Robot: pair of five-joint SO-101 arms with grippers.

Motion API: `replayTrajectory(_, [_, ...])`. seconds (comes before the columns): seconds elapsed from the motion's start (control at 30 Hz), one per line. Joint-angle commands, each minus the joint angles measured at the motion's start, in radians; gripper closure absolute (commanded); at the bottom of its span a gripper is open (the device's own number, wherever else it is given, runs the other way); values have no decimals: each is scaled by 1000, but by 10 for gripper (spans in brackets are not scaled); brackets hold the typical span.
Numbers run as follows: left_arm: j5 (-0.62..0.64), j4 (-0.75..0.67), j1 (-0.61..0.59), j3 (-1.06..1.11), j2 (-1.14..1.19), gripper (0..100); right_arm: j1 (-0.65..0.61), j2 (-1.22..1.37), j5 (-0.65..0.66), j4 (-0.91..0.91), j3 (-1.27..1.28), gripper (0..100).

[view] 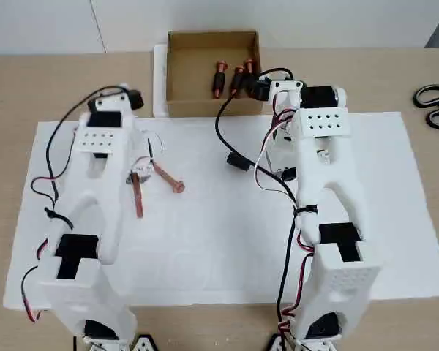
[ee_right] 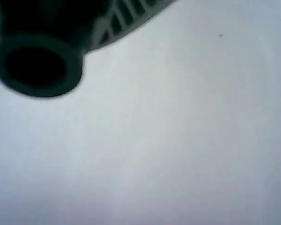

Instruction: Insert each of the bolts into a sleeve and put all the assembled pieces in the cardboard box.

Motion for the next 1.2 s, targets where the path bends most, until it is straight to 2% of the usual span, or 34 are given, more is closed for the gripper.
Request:
replayTrajectory(0.0, [-66, 115, 5, -170, -18, 994, -1, -77, 9, 13, -5, 995])
replayTrajectory(0.17, [-72, 213, 8, -348, -18, 994, -1, -257, 12, 12, -5, 995])
replayTrajectory(0.37, [-66, 221, 18, -510, -28, 994, -53, -644, 12, 5, 0, 995])
replayTrajectory(0.7, [-64, 221, 126, -518, -414, 994, -64, -1030, 11, 8, 74, 995])
replayTrajectory(0.93, [-64, 216, 129, -380, -592, 994, -68, -1260, 5, -18, 442, 995])
replayTrajectory(1.07, [-29, 157, 129, -300, -647, 994, -71, -1371, 2, -248, 715, 995])
replayTrajectory(1.17, [103, 114, 129, -268, -678, 994, -120, -1465, 2, -444, 936, 995])
